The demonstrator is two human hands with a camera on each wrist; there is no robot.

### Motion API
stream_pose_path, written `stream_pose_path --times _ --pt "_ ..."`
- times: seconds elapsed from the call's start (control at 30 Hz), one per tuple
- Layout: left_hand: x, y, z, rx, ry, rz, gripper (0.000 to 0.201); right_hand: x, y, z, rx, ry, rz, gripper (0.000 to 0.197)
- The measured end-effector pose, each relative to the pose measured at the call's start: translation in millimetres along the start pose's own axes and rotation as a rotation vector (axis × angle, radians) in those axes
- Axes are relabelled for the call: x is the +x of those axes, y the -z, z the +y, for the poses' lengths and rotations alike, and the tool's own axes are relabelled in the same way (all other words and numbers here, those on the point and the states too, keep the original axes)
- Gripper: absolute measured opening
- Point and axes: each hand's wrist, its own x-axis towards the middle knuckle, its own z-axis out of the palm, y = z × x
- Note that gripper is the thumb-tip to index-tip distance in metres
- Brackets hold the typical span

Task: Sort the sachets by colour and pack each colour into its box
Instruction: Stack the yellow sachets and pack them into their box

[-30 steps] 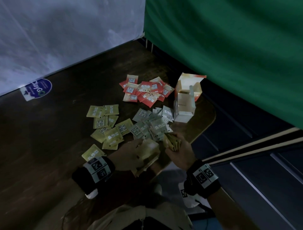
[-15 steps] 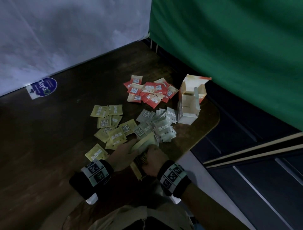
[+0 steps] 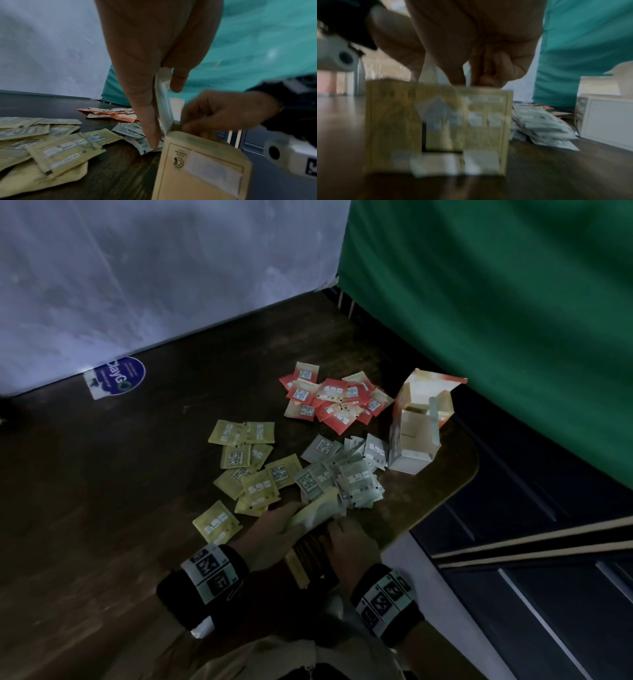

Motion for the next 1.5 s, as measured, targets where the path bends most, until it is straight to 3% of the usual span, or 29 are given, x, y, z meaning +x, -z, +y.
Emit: stream_pose_path --times 0.13,0.2,0.3,0.37,0.47,0.53,0.6,0.77,0.83,1.03,1.1,1.17,1.23,1.33,1.43,1.5 --pt "-1.6 0.5 -3.3 -0.101 -0.020 -0.052 0.033 3.4 5.5 0.4 0.022 0.031 -0.064 0.027" --pt "-1.3 4.5 -5.9 -0.245 -0.019 -0.039 0.030 5.1 16.1 5.7 0.177 -0.026 0.010 0.027" --pt "15.3 19.2 -15.1 -0.435 0.068 0.181 0.036 8.3 26.6 13.7 0.384 -0.138 0.199 0.021" --pt "34.1 35.0 -33.4 -0.068 0.109 0.247 0.039 13.0 25.8 19.6 0.497 -0.191 0.246 0.019" --pt "62.4 47.9 -69.5 0.656 0.159 0.004 0.087 17.0 27.2 22.1 0.613 -0.203 0.341 0.017" --pt "72.1 46.4 -83.1 0.845 0.173 -0.103 0.104 16.7 28.0 22.9 0.635 -0.203 0.362 0.018" --pt "75.9 41.7 -86.2 0.919 0.148 -0.089 0.099 15.1 30.0 22.0 0.642 -0.195 0.368 0.018" --pt "73.0 36.4 -76.9 1.036 0.096 0.090 0.067 11.2 43.5 17.5 0.682 -0.139 0.383 0.015" --pt "73.3 41.1 -76.4 0.912 0.080 0.150 0.052 12.9 54.0 14.7 0.623 -0.108 0.392 0.015" --pt "61.4 70.9 -27.4 0.147 0.188 0.457 0.034 22.6 87.1 3.6 0.595 0.083 0.400 0.015" --pt "50.0 77.0 0.9 -0.117 0.160 0.396 0.028 30.8 94.3 -2.5 0.591 0.148 0.359 0.024" --pt "38.3 80.7 26.7 -0.299 0.118 0.206 0.023 41.9 97.0 -12.5 0.563 0.206 0.316 0.039" --pt "33.5 80.7 43.5 -0.250 0.041 0.077 0.017 53.6 95.9 -21.3 0.547 0.232 0.313 0.050" --pt "35.7 83.4 51.6 -0.130 0.015 0.136 0.013 64.8 92.2 -24.5 0.590 0.223 0.392 0.036" --pt "46.6 90.5 37.4 -0.179 0.105 0.002 0.031 68.8 89.6 -17.3 0.625 0.093 0.346 0.022" --pt "62.7 96.1 19.9 -0.181 0.191 -0.014 0.049 70.0 87.5 -10.3 0.566 0.012 0.278 0.019"
